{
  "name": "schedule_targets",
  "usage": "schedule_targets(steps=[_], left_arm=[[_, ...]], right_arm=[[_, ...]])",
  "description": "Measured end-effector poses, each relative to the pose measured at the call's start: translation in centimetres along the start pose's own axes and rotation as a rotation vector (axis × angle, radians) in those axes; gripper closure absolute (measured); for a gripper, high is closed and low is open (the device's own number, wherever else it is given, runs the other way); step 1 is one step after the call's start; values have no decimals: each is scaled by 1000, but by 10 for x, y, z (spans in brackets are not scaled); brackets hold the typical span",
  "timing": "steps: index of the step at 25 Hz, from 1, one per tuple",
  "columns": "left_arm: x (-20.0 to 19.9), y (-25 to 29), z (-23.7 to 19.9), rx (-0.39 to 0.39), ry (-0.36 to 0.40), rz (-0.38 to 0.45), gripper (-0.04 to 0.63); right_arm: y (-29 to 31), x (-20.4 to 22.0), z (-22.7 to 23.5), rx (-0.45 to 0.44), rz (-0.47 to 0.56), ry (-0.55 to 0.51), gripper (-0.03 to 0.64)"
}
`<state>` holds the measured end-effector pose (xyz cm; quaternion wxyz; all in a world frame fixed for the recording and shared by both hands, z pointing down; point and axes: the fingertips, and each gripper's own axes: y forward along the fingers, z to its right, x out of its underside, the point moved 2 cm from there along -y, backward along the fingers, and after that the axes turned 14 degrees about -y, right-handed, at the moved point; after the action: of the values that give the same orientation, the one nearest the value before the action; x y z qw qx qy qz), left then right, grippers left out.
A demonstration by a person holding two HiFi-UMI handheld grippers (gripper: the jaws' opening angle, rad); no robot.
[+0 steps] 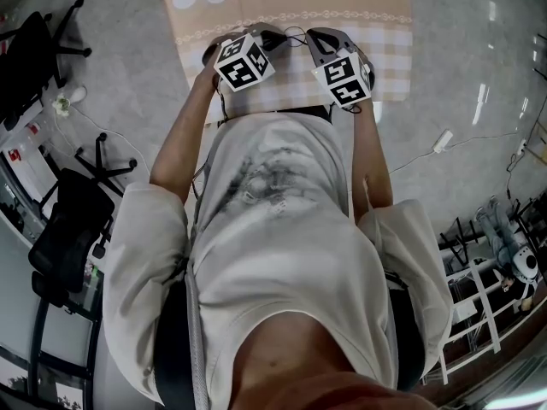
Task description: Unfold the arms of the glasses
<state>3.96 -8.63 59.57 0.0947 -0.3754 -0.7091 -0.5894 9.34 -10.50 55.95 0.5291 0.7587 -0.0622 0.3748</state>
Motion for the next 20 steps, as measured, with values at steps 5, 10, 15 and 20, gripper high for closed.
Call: schedule_targets(steps=[5, 10, 15, 20], left_arm=[[1, 1, 2, 16, 10, -3, 578], [2, -1, 2, 23, 19, -6, 578], [2, -1, 2, 26, 22, -5, 578], [0, -2, 2, 28, 22, 3, 578]], right_arm=[[9, 6, -6, -52, -14, -20, 600], [14, 4, -11, -105, -13, -65, 600], [21, 5, -17, -138, -31, -115, 600], [23, 5, -18, -152, -45, -161, 600]])
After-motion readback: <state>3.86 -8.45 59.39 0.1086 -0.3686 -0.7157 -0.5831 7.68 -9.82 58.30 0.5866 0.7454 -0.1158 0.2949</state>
